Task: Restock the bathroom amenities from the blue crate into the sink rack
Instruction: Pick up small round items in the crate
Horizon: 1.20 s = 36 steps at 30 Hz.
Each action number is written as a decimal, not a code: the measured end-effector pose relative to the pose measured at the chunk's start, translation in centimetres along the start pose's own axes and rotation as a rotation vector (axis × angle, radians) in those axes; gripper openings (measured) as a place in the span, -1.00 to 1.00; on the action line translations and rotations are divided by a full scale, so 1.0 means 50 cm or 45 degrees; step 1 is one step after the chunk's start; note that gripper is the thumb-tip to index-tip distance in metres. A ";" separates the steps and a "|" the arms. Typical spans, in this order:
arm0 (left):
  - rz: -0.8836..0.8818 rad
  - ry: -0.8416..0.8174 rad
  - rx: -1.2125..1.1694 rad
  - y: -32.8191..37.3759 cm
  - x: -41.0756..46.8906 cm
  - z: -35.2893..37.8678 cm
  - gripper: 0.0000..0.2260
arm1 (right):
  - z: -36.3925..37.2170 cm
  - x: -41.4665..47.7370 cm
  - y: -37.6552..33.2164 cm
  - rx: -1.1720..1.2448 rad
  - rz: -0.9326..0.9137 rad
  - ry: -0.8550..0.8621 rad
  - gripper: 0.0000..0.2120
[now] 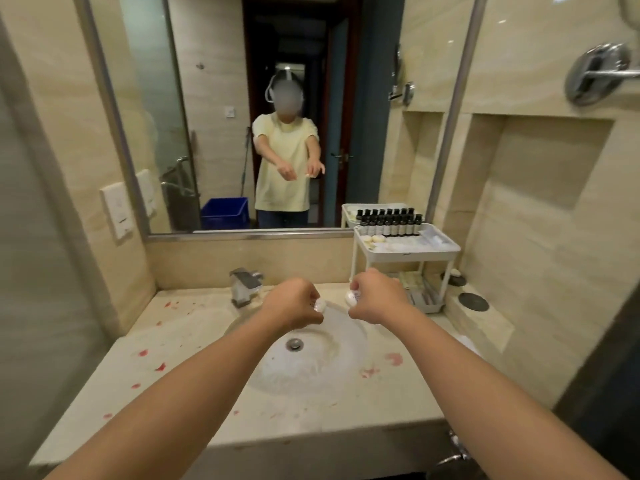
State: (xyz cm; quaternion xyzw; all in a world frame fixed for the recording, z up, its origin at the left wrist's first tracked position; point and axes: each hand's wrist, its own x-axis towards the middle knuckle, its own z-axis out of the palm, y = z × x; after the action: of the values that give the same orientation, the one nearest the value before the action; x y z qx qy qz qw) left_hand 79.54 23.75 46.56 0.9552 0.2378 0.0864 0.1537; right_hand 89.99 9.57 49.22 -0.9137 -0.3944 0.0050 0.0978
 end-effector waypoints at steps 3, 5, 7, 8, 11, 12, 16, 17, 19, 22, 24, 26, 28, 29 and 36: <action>0.101 -0.025 -0.025 0.014 0.085 -0.012 -0.73 | -0.015 0.047 0.021 0.002 0.070 0.062 -0.67; 0.150 -0.018 -0.022 0.020 0.134 -0.012 -0.73 | -0.020 0.072 0.034 -0.001 0.115 0.098 -0.72; 0.201 -0.003 -0.024 0.026 0.178 -0.012 -0.74 | -0.023 0.097 0.047 -0.015 0.150 0.138 -0.76; 0.228 0.000 -0.025 0.029 0.197 -0.013 -0.75 | -0.024 0.108 0.055 -0.023 0.164 0.149 -0.77; 0.283 -0.008 -0.034 0.040 0.248 -0.015 -0.76 | -0.029 0.139 0.077 -0.048 0.199 0.157 -0.73; 0.298 -0.010 -0.036 0.044 0.263 -0.014 -0.77 | -0.031 0.150 0.085 -0.045 0.210 0.159 -0.72; 0.351 -0.024 -0.036 0.060 0.321 -0.007 -0.78 | -0.034 0.188 0.116 -0.041 0.249 0.156 -0.72; 0.356 -0.021 -0.034 0.063 0.336 -0.005 -0.78 | -0.033 0.198 0.126 -0.044 0.256 0.150 -0.72; 0.366 -0.008 -0.028 0.072 0.366 0.002 -0.77 | -0.032 0.220 0.148 -0.046 0.274 0.141 -0.70; 0.375 -0.007 -0.015 0.090 0.416 0.019 -0.80 | -0.033 0.258 0.188 -0.038 0.287 0.128 -0.65; 0.372 0.007 -0.007 0.106 0.454 0.032 -0.78 | -0.036 0.289 0.220 -0.031 0.282 0.115 -0.60; 0.364 0.018 -0.010 0.123 0.493 0.045 -0.76 | -0.039 0.323 0.254 -0.029 0.272 0.116 -0.61; 0.351 0.018 0.003 0.142 0.536 0.058 -0.75 | -0.041 0.363 0.291 -0.034 0.255 0.133 -0.67; 0.340 0.015 0.014 0.152 0.559 0.066 -0.75 | -0.041 0.384 0.310 -0.031 0.247 0.140 -0.68; 0.265 0.023 0.014 0.228 0.710 0.131 -0.78 | -0.037 0.522 0.441 -0.020 0.175 0.082 -0.68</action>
State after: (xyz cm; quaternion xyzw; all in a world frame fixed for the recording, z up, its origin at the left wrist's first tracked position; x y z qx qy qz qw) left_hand 116.93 29.61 47.51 0.9747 0.1391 0.1093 0.1366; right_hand 124.00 13.30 48.76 -0.9391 -0.3273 -0.0208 0.1027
